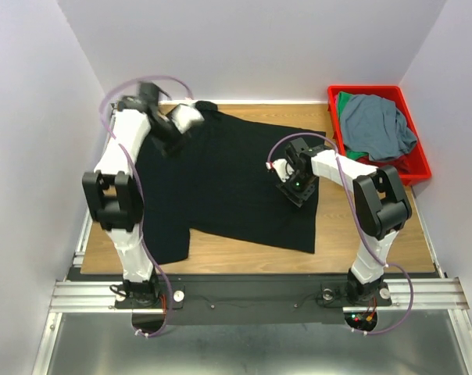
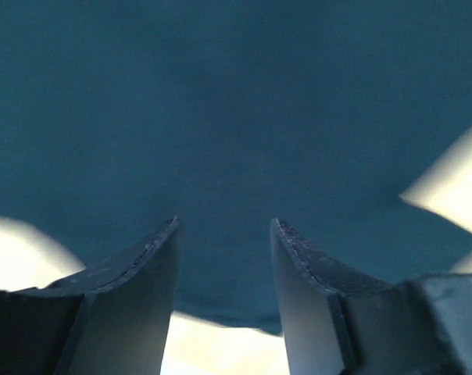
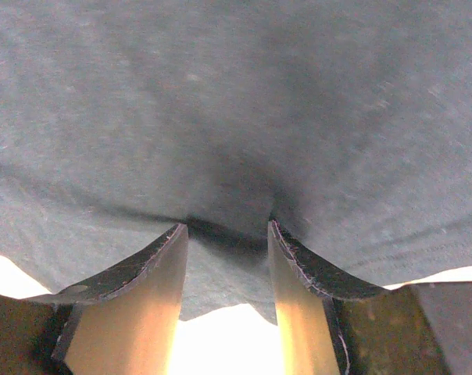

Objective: Fold and stack the t-shirts
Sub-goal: Fold the tshirt

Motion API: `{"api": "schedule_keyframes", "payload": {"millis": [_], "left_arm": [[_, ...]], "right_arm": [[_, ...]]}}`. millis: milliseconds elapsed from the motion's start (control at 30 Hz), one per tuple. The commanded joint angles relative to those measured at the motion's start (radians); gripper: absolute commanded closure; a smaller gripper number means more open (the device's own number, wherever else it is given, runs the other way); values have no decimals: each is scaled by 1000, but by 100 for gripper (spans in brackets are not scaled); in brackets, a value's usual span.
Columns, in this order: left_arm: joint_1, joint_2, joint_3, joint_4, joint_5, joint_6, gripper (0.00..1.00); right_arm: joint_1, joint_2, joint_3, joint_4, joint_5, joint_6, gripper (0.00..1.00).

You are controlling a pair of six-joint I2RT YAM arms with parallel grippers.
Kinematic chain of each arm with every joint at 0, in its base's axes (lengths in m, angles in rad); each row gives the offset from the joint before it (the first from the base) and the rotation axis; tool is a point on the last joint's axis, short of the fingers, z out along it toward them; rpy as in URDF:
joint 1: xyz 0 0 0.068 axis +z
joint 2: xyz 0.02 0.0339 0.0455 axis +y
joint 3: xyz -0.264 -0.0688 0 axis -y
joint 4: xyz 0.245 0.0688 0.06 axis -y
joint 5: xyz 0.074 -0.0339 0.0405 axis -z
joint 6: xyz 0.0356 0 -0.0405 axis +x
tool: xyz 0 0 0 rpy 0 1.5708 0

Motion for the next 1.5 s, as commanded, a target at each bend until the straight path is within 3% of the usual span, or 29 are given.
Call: {"api": "schedule_keyframes", "payload": {"millis": [0,133,333,633,833,933,1033,1067,1167,1233,1367,1467], "left_arm": [[187,223,212,78,-42,-140,42],[258,317,189,230,-163,-181,46],[344,287,-44,339,-243,-157,53],[411,-2,-651,457,-302,-102,63],[454,-172,-805,343,-227,-45,64],[457,-207,-695,139,-104,21,59],[457,-182,-401,15,46,29,48],[457,-133,-221,8,113,-17,45],[441,10,102,38,223,-97,38],[413,126,281,146,224,-253,38],[361,330,521,304,208,-463,38],[341,450,603,434,191,-580,36]], "right_arm": [[-30,-53,7,24,20,44,48],[-52,-41,-28,24,68,44,48],[-90,28,-34,26,128,3,48],[-99,65,-30,34,235,-95,49],[-142,42,-33,31,276,-187,53],[-150,-10,-19,23,238,-223,53],[-161,-58,88,20,128,-197,50],[-168,-47,172,18,84,-181,48],[-177,28,347,20,19,-109,48],[-184,75,433,21,-13,-59,49],[-184,213,619,21,-55,26,49],[-184,302,729,21,-44,63,50]]}}
